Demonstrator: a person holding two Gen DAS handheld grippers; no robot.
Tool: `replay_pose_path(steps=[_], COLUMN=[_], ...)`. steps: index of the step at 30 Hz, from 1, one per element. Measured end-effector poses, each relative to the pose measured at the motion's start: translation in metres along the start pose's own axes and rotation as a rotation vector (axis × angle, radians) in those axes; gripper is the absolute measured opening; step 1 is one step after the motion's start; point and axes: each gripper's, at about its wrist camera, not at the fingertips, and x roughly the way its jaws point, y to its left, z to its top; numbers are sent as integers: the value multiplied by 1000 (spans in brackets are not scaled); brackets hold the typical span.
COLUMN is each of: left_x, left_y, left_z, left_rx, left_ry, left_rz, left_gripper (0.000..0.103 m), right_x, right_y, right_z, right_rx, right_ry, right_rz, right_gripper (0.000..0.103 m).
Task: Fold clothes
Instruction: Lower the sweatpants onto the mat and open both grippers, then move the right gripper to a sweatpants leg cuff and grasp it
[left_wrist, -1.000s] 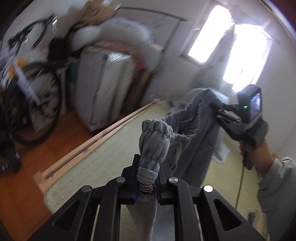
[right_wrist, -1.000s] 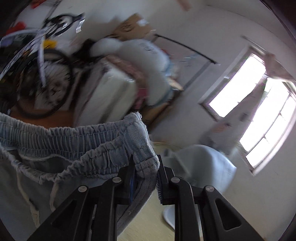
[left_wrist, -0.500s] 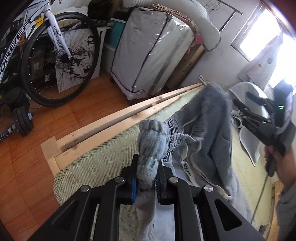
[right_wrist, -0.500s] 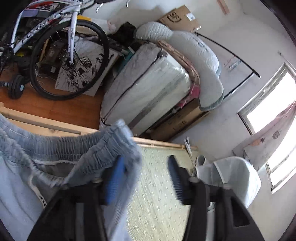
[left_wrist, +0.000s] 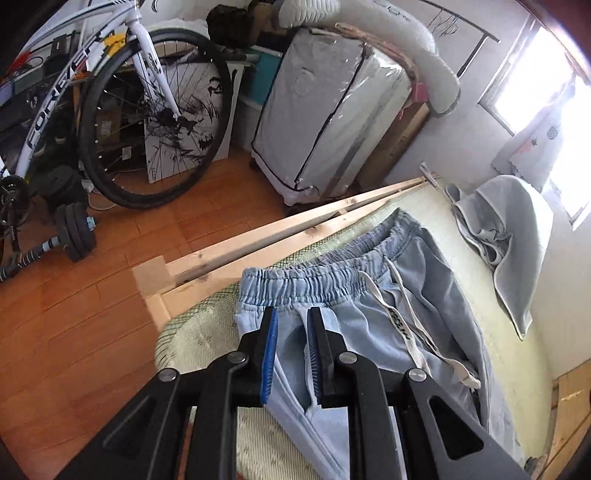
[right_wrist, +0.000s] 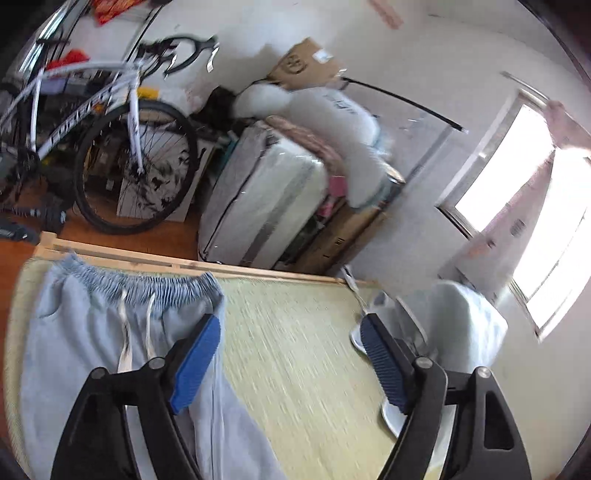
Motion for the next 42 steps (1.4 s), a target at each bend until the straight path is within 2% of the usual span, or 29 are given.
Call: replay_pose_path(steps=[2,4,5,6,10,13,18,20,23,26,30,35,40,42], left_x=[-20,-40,-51,-63,-105,-134,-184,-211,-240,-236,-232,-158,-77,-50], left_y=[-8,-19,-27,-37,-90,-143,-252,-294,-349,-389,-442,-476,-487,-485], left_z=[-6,-14,-18,-22,-38,-49,-66,-73,-92,-129,-178,-249,-308,-321], left_rx=[15,32,43,54,106,162,288,348,420,463,520,471,464,440], left_ry=[-23,-50,-66,-82,-121,-135,-134,-139,-146,-142,-137,-17,87,124], left_rz=[-22,-59,-85,-112,-234,-330,-498,-560,-636,-700,-787,-824,-779,-763], left_gripper=[18,38,44,54,75,79,79,79,85,86,86,86,86,86], right_x=[-39,-80,-101,-118,-184,-222,-257,-267,-282,-288,-279,-254,-228,-218], right_y=[-20,-39,-48,-56,-97,-121,-142,-145,-152,-155,-143,-120,-102,-95], right_z=[-29,-61,-80,-97,-174,-240,-346,-377,-417,-451,-491,-525,-548,-556], right_rx=[30,54,61,77,162,216,252,254,302,333,303,214,106,55], right_ry=[10,19,28,38,96,186,363,399,427,442,495,582,630,644], right_rz=[-1,-6,-11,-20,-46,-77,-84,-87,-82,-67,-22,69,112,121], right_gripper=[86,87,87,87,88,88,86,85,83,82,65,51,51,51])
